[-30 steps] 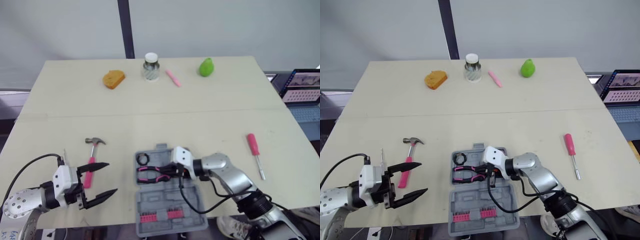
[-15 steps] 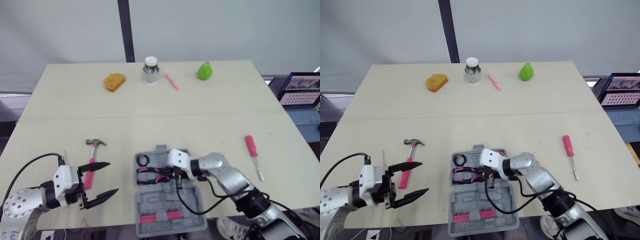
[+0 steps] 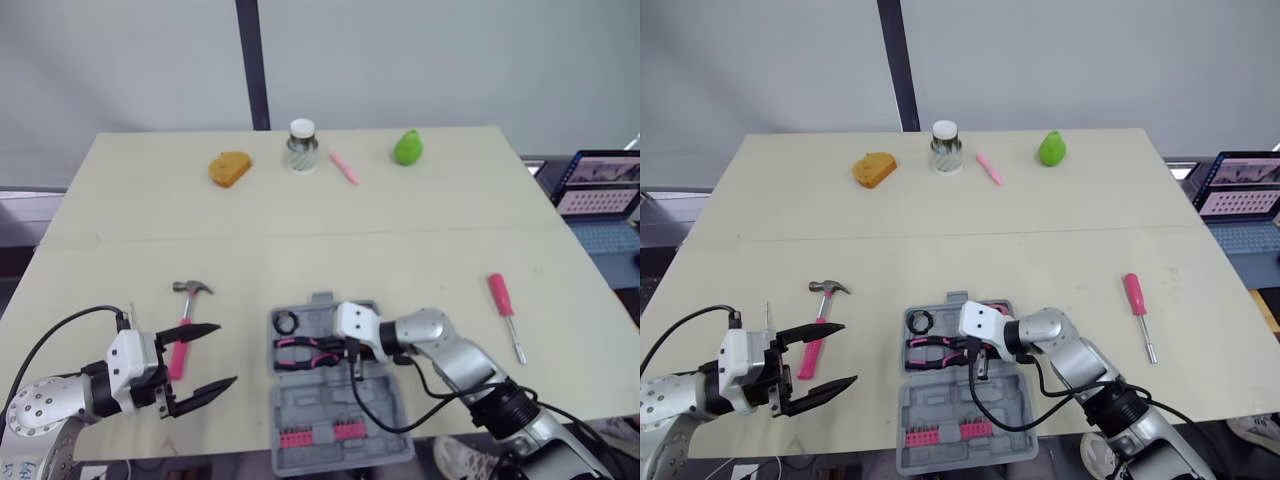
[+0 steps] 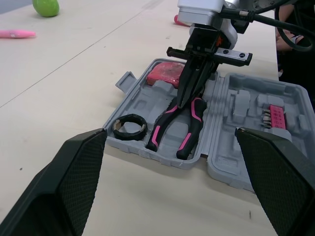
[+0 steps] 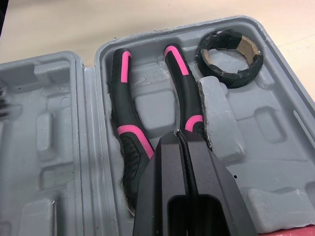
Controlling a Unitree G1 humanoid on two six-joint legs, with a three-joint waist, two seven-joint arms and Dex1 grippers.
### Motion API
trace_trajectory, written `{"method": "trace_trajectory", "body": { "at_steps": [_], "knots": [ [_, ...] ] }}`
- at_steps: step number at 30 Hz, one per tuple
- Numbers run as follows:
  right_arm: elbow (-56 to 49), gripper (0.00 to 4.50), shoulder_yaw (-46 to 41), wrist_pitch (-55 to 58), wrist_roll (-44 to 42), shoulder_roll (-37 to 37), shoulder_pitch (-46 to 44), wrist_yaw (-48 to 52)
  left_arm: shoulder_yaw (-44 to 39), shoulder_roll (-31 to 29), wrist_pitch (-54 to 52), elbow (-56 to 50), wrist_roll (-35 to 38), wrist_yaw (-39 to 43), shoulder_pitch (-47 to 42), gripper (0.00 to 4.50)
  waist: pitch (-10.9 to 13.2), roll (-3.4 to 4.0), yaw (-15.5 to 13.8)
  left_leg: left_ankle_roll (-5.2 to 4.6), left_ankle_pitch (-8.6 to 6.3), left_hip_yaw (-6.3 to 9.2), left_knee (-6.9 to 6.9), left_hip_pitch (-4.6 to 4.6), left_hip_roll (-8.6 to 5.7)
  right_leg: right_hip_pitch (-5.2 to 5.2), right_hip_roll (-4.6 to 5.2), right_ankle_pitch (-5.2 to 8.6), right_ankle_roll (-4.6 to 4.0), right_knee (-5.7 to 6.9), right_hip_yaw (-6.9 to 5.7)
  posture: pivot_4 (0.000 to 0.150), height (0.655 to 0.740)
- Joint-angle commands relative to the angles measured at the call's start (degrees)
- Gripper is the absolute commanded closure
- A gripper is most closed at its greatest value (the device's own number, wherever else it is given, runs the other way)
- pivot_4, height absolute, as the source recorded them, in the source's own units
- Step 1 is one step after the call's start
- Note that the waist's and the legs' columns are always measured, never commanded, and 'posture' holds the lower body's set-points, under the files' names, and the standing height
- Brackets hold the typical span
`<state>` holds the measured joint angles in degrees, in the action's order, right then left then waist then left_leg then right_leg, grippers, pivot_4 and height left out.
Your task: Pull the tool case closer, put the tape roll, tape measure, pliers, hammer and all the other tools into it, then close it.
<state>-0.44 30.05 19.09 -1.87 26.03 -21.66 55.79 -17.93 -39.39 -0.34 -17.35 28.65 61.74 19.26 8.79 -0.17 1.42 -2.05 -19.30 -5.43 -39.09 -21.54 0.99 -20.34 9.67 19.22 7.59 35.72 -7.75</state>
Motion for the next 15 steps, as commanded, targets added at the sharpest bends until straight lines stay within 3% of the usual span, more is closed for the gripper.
{"method": "trace_trajectory", "body": {
  "at_steps": [1, 6, 15],
  "knots": [
    [7.72, 4.45, 2.07, 3.24, 5.54, 2.34, 2.59, -2.50, 0.01, -0.11, 0.05, -1.83, 0.36, -0.21, 0.09, 0.00, 0.00, 0.01, -0.01, 0.04, -0.08, 0.00, 0.00, 0.09, 0.02, 0.00, 0.02, 0.01, -0.02, -0.01, 0.01, 0.150, 0.6950],
    [7.59, 4.45, 1.94, 3.22, 5.34, 2.45, 2.56, -2.68, 0.24, 0.03, -0.02, -1.84, 0.30, -0.27, -0.12, 0.00, -0.01, 0.01, -0.03, 0.11, -0.15, 0.00, 0.00, 0.15, 0.06, 0.00, 0.05, 0.03, -0.05, -0.04, 0.07, 0.150, 0.6950],
    [-2.16, 4.45, -6.65, 3.97, -2.87, 2.19, 2.81, -0.71, 1.15, 0.28, -0.79, -1.25, 0.77, -0.52, -1.22, 0.00, 0.20, 0.22, -1.23, 0.05, -0.20, -0.09, 0.00, -0.04, -0.03, 0.02, 0.14, 0.02, -0.04, -0.09, 0.11, 0.150, 0.6950]
  ]
}}
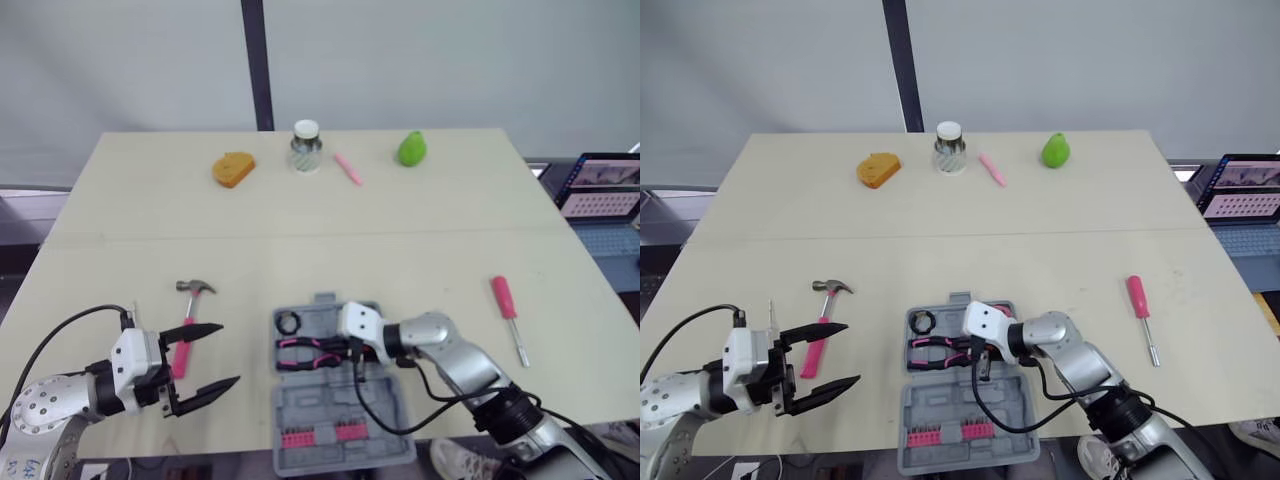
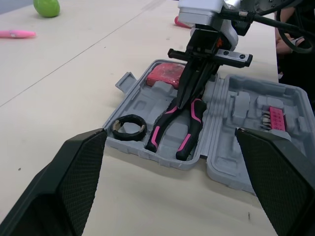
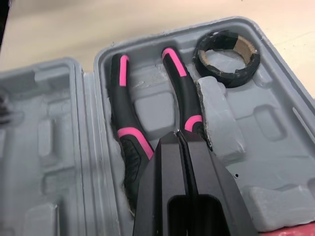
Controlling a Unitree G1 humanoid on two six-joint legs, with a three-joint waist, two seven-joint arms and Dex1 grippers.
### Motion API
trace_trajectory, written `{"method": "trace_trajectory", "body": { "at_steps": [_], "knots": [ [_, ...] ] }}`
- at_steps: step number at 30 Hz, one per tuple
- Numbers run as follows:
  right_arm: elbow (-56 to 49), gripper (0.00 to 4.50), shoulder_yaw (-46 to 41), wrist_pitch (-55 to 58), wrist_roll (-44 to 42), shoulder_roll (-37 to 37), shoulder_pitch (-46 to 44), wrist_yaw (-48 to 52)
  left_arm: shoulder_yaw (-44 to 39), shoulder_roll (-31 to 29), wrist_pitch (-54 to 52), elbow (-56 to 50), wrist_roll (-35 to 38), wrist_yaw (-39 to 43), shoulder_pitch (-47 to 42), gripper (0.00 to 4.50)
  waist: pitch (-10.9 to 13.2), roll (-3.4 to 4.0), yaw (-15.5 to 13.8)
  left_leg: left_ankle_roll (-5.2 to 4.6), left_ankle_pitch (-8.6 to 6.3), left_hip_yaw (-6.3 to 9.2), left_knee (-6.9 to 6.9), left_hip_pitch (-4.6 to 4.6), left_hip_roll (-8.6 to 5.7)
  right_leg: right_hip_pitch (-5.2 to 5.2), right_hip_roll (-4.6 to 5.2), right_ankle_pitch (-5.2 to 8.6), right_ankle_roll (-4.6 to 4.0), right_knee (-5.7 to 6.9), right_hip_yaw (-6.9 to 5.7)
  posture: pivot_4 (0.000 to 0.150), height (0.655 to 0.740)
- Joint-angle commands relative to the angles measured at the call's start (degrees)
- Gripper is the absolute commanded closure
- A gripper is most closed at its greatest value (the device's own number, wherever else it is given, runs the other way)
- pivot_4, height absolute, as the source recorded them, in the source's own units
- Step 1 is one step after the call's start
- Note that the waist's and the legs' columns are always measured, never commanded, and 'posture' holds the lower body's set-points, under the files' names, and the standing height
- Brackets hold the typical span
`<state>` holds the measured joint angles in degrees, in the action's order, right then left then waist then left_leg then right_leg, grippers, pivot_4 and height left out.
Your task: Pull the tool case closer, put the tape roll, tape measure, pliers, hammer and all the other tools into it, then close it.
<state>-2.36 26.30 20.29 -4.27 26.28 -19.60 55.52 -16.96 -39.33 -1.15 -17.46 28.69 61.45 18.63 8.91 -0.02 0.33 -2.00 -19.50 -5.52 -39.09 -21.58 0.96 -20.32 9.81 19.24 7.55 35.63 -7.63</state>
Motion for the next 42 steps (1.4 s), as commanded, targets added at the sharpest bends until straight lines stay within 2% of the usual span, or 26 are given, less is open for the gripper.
{"method": "trace_trajectory", "body": {
  "at_steps": [1, 8, 13, 20, 24, 33, 41, 42],
  "knots": [
    [-0.99, 4.45, -3.39, 3.18, -1.06, 2.03, 0.72, -0.37, 0.35, 0.29, -0.03, -1.01, 0.67, -0.26, -0.82, 0.00, 0.16, 0.14, -0.24, -0.02, 0.01, -0.02, 0.00, -0.05, 0.00, -0.03, 0.00, 0.00, 0.00, 0.00, -0.01, 0.150, 0.6950],
    [-10.06, 4.45, -7.62, 6.58, -5.66, 4.11, 0.26, 0.97, 2.56, 1.20, -1.04, -0.01, 0.98, -0.45, -4.17, 0.00, 0.69, 0.42, -0.02, -0.27, 0.31, 0.00, -0.01, -0.59, 0.03, -0.41, -0.18, -0.01, 0.01, 0.00, -0.13, 0.150, 0.6950],
    [-19.22, 4.45, -13.46, 11.07, -11.33, 10.00, 2.02, 3.34, 2.81, 1.13, -2.72, -0.26, 2.25, -0.09, -5.70, 0.00, 0.92, 0.40, -0.11, -0.28, 0.32, -0.05, 0.00, -0.78, 0.10, -0.63, -0.34, 0.00, 0.01, 0.12, -0.27, 0.150, 0.6950],
    [-24.94, 4.45, -24.87, 13.33, -16.86, 21.12, 11.43, 5.87, 1.27, 0.49, -2.76, 0.70, 2.64, 1.71, -3.84, 0.00, 1.18, 0.11, -0.36, -0.43, 0.28, 0.03, 0.00, -0.79, 0.00, -0.40, -0.24, -0.06, 0.11, -0.17, -0.31, 0.150, 0.6950],
    [-25.75, 4.45, -31.46, 12.90, -18.33, 24.15, 19.94, 5.25, 1.01, 1.58, -1.01, 1.61, 1.83, 2.21, -1.74, 0.00, 1.22, 0.06, -0.39, -0.43, 0.26, 0.04, 0.01, -0.79, 0.01, -0.35, -0.26, -0.06, 0.11, -0.27, -0.31, 0.150, 0.6950],
    [-25.12, 4.45, -39.28, 7.84, -17.95, 23.18, 37.72, 3.75, 0.41, 4.30, 5.15, 4.57, 0.40, 2.95, 5.01, 0.00, 1.30, -0.02, -0.50, -0.42, 0.26, 0.01, 0.01, -0.73, 0.08, -0.25, -0.11, -0.08, 0.17, -0.66, -0.15, 0.150, 0.6950],
    [-25.39, 4.45, -42.28, 7.24, -18.78, 21.17, 45.25, 2.74, -1.17, 4.89, 5.51, 6.05, 0.96, 1.45, 9.64, 0.00, 1.32, -0.03, -0.74, -0.14, 0.18, 0.03, 0.01, -0.72, 0.20, -0.27, -0.01, -0.08, 0.16, -0.65, 0.00, 0.150, 0.6950],
    [-25.38, 4.23, -42.38, 7.38, -18.87, 21.20, 45.72, 2.80, -1.25, 4.93, 5.39, 6.18, 1.16, 1.54, 10.01, 0.00, 1.32, -0.03, -0.83, -0.13, 0.18, 0.04, 0.00, -0.72, 0.20, -0.27, -0.01, -0.08, 0.15, -0.66, 0.01, 0.150, 0.6950]
  ]
}}
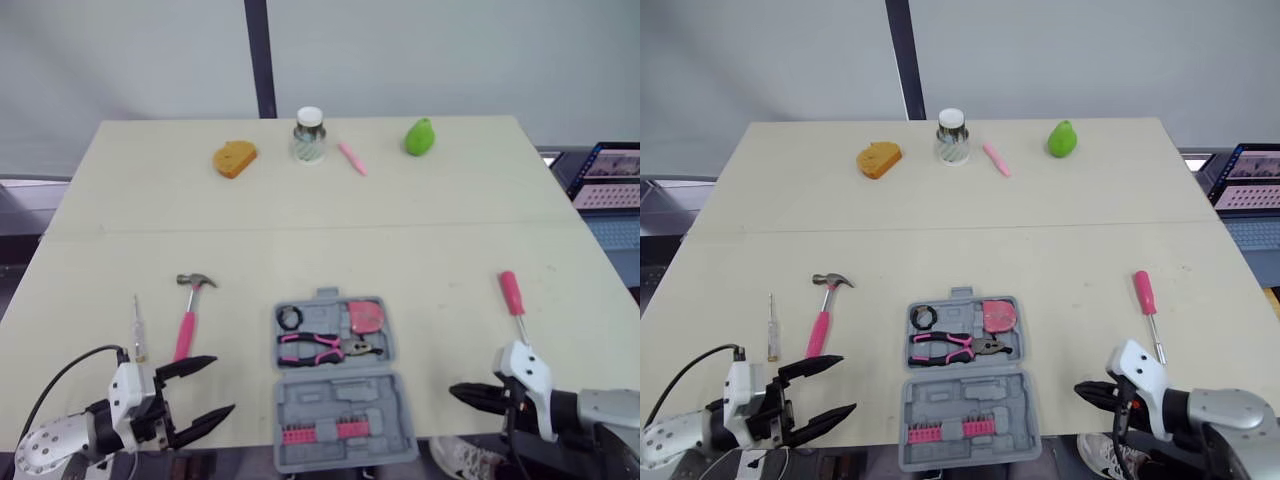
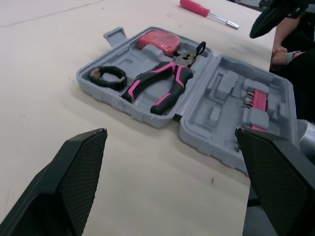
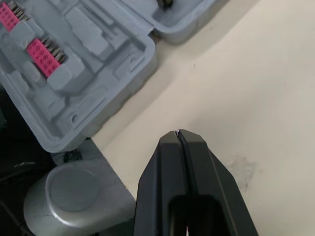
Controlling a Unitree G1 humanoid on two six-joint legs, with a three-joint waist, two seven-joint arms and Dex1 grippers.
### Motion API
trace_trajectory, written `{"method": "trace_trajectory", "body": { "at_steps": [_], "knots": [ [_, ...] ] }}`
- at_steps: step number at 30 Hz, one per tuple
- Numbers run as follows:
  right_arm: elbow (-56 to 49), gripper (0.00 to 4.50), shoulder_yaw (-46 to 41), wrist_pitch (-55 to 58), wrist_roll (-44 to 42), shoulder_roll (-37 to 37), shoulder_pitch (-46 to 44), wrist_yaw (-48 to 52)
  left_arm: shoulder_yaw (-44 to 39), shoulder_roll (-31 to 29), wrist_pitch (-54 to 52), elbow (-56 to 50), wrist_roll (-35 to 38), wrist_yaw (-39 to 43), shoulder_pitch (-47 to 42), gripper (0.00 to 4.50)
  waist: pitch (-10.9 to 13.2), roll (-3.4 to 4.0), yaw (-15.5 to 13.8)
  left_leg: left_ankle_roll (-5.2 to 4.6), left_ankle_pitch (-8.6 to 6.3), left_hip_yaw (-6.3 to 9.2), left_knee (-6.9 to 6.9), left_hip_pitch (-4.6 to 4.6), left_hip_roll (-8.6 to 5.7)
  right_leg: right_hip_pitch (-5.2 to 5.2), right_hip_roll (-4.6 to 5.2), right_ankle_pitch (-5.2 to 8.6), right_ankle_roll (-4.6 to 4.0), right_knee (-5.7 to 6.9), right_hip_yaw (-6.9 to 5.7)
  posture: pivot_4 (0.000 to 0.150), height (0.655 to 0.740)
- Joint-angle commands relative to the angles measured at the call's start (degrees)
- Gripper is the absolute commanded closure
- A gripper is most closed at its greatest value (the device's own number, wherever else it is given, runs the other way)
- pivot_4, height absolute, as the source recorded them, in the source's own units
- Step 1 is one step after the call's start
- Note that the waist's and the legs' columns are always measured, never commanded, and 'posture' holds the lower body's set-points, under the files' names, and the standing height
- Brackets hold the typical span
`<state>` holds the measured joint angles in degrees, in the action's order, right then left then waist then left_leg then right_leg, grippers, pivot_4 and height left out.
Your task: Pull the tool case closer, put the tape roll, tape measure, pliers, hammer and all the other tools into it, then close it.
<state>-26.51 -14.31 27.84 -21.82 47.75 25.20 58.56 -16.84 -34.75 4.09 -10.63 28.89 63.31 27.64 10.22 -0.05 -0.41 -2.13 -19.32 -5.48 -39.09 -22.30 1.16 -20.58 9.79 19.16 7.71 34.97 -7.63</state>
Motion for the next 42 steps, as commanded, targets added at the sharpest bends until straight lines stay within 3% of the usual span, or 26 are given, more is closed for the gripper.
{"method": "trace_trajectory", "body": {
  "at_steps": [1, 3, 8, 9, 14, 20, 22, 24, 28, 30, 32, 42],
  "knots": [
    [-1.24, 3.91, -1.88, -0.20, -1.35, -0.18, 1.41, -0.17, -1.45, 0.35, 0.16, -0.49, 1.08, -0.08, 1.40, 0.00, 0.00, 0.01, -0.23, 0.00, -0.01, 0.00, 0.00, 0.00, 0.00, 0.00, 0.01, 0.00, 0.00, -0.01, 0.02, 0.150, 0.6950],
    [-1.08, 3.23, -2.27, 0.10, -1.63, -0.02, 1.99, -0.04, -1.40, 0.07, -0.77, -0.40, 1.39, 0.43, 2.38, 0.00, 0.01, 0.01, -0.33, 0.02, -0.03, -0.01, 0.00, 0.00, 0.00, 0.00, 0.02, 0.00, 0.00, -0.02, 0.03, 0.150, 0.6950],
    [-0.11, 0.59, -3.33, 0.54, -2.16, 0.20, 2.31, 0.17, -1.71, 0.51, -0.76, -0.38, 1.44, 0.35, 3.74, 0.00, 0.01, 0.02, -0.92, 0.02, -0.06, 0.00, 0.00, -0.01, 0.00, -0.01, 0.01, 0.01, -0.02, -0.07, 0.02, 0.150, 0.6950],
    [0.19, 0.25, -3.62, 0.42, -2.07, 0.34, 2.72, 0.45, -1.80, 0.67, -0.18, -0.01, 1.01, 0.39, 4.14, 0.00, 0.01, 0.02, -0.96, 0.02, -0.06, 0.00, 0.00, -0.01, 0.01, -0.01, 0.01, 0.01, -0.02, -0.08, 0.02, 0.150, 0.6950],
    [0.70, 0.11, -4.03, 0.25, -1.70, 0.78, 2.33, 0.44, -1.68, 1.27, 2.20, 0.32, -1.32, -1.22, 3.79, 0.00, 0.01, 0.02, -1.09, 0.01, -0.09, -0.01, 0.00, -0.01, 0.01, 0.00, 0.02, 0.01, -0.02, -0.12, 0.02, 0.150, 0.6950],
    [-0.77, 0.11, -2.39, 2.95, -2.01, 4.53, -3.23, 0.70, 2.91, -3.28, -10.02, -8.13, -2.12, -6.33, -2.15, 0.00, 0.04, 0.06, -1.04, 0.05, -0.05, 0.00, -0.01, 0.00, 0.02, 0.01, 0.01, -0.04, -0.07, -0.08, 0.03, 0.150, 0.6950],
    [-0.86, 0.62, -1.41, 3.47, -1.95, 5.61, -4.99, 0.93, 4.18, -4.63, -13.15, -9.73, -1.56, -6.79, -4.60, 0.00, 0.05, 0.07, -1.11, 0.04, 0.00, -0.01, -0.01, 0.00, 0.01, 0.01, 0.01, -0.07, -0.08, -0.06, 0.02, 0.150, 0.6950],
    [-0.12, 1.34, 1.12, 2.70, -0.52, 6.40, -8.10, 0.89, 6.11, -6.36, -15.57, -10.28, -3.01, -7.01, -7.51, 0.54, 0.05, 0.08, -1.05, 0.05, 0.06, 0.02, -0.01, 0.00, 0.02, 0.00, -0.02, -0.07, -0.08, -0.02, 0.00, 0.150, 0.6950],
    [1.74, 3.39, 6.65, 2.25, 1.92, 6.29, -13.65, 0.04, 10.38, -8.59, -18.10, -9.31, -6.33, -7.13, -12.52, 2.31, 0.09, 0.15, -0.83, -0.10, 0.16, -0.07, 0.00, -0.01, 0.08, -0.04, -0.25, -0.06, -0.09, -0.02, -0.15, 0.150, 0.6950],
    [3.11, 4.47, 9.30, 1.76, 3.48, 5.70, -15.74, -0.69, 12.25, -8.80, -18.80, -8.46, -7.51, -7.22, -14.26, 3.43, 0.11, 0.18, -0.87, -0.11, 0.16, -0.12, 0.00, 0.00, 0.04, -0.06, -0.34, -0.06, -0.09, 0.02, -0.25, 0.150, 0.6950],
    [4.26, 4.50, 11.44, 1.15, 4.77, 5.03, -17.23, -1.46, 13.88, -8.50, -18.93, -7.63, -8.85, -7.58, -15.60, 4.44, 0.11, 0.17, -0.93, -0.16, 0.18, -0.15, 0.00, 0.00, -0.01, -0.07, -0.35, -0.07, -0.08, 0.07, -0.31, 0.150, 0.6950],
    [5.06, 4.50, 16.18, 1.98, 7.37, 3.85, -18.76, -3.34, 21.09, -7.26, -20.53, -5.61, -14.80, -10.01, -17.60, 4.44, 0.12, 0.18, -1.01, -0.25, 0.25, -0.13, 0.00, -0.01, -0.12, -0.06, -0.27, -0.09, -0.04, 0.10, -0.32, 0.150, 0.6950]
  ]
}}
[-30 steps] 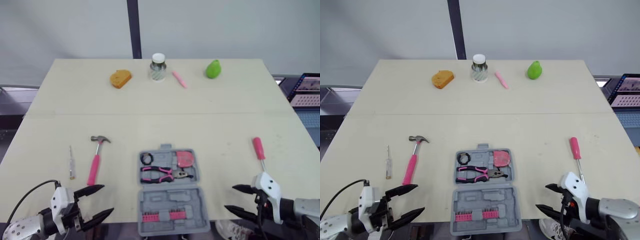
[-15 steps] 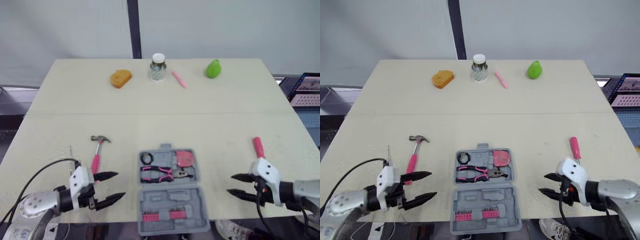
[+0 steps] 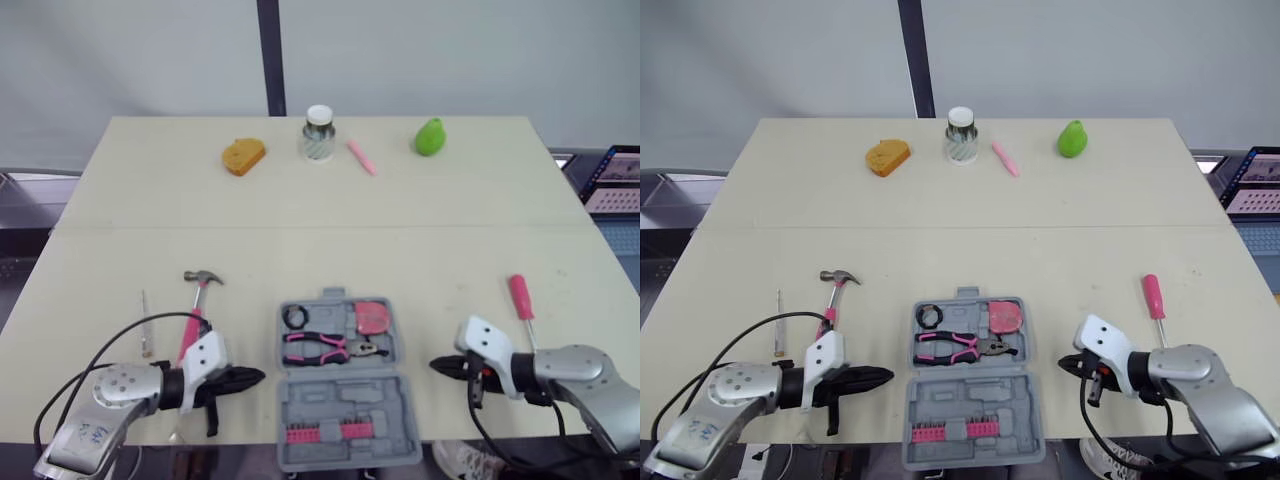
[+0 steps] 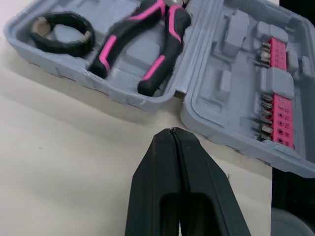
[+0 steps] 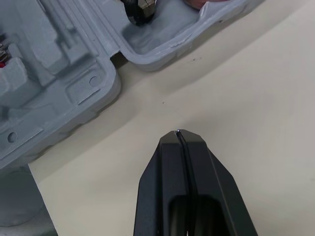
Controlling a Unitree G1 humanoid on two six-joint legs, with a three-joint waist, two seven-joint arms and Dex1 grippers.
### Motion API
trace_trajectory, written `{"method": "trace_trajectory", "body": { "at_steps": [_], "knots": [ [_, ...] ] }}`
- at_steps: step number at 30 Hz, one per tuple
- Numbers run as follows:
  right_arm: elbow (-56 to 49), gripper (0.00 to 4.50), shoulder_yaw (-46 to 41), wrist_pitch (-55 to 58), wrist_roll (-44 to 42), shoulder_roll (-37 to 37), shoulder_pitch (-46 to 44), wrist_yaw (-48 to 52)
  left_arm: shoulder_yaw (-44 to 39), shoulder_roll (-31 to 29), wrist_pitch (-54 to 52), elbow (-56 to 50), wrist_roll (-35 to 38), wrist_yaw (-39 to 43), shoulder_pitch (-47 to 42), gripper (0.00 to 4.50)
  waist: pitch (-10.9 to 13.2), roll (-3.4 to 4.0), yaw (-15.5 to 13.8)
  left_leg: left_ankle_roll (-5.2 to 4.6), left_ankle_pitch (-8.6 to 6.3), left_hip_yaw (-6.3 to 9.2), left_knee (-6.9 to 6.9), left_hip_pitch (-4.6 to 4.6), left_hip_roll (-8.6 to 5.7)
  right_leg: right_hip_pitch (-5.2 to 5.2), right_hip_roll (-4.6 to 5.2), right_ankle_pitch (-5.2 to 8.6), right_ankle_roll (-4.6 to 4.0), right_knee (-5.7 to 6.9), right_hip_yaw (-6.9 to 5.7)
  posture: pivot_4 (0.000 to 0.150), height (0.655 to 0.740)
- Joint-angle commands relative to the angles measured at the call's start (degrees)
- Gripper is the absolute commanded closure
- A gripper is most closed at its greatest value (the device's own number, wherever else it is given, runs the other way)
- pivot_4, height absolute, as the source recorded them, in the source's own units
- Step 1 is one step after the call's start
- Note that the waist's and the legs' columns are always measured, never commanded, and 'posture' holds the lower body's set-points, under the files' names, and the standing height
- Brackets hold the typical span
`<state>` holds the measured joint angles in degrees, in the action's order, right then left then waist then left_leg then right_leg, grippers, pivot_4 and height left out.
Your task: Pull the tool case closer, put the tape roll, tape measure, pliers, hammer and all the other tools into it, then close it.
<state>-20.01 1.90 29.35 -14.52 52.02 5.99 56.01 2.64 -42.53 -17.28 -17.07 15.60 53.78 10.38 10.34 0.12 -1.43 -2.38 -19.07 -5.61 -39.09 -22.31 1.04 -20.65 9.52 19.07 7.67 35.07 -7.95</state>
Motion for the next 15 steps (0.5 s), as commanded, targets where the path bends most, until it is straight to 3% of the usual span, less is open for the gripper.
{"method": "trace_trajectory", "body": {
  "at_steps": [1, 15],
  "knots": [
    [-1.63, 4.50, 0.22, 0.64, 0.11, -0.59, 0.54, -1.02, 2.02, 0.89, 1.46, 1.46, -1.89, -0.57, -0.51, 4.44, 0.00, 0.01, 0.00, 0.00, 0.01, 0.00, 0.00, 0.00, 0.00, 0.00, 0.00, 0.00, 0.00, 0.01, 0.00, 0.150, 0.6950],
    [-3.24, 4.50, 2.25, 1.98, 0.78, -3.21, 0.72, -3.31, 6.79, 6.38, 5.85, 9.73, -5.05, -0.92, -5.38, 4.44, -0.01, 0.04, -0.11, 0.01, 0.09, 0.06, -0.01, 0.02, -0.02, -0.01, 0.11, 0.00, 0.00, 0.14, 0.05, 0.150, 0.6950]
  ]
}}
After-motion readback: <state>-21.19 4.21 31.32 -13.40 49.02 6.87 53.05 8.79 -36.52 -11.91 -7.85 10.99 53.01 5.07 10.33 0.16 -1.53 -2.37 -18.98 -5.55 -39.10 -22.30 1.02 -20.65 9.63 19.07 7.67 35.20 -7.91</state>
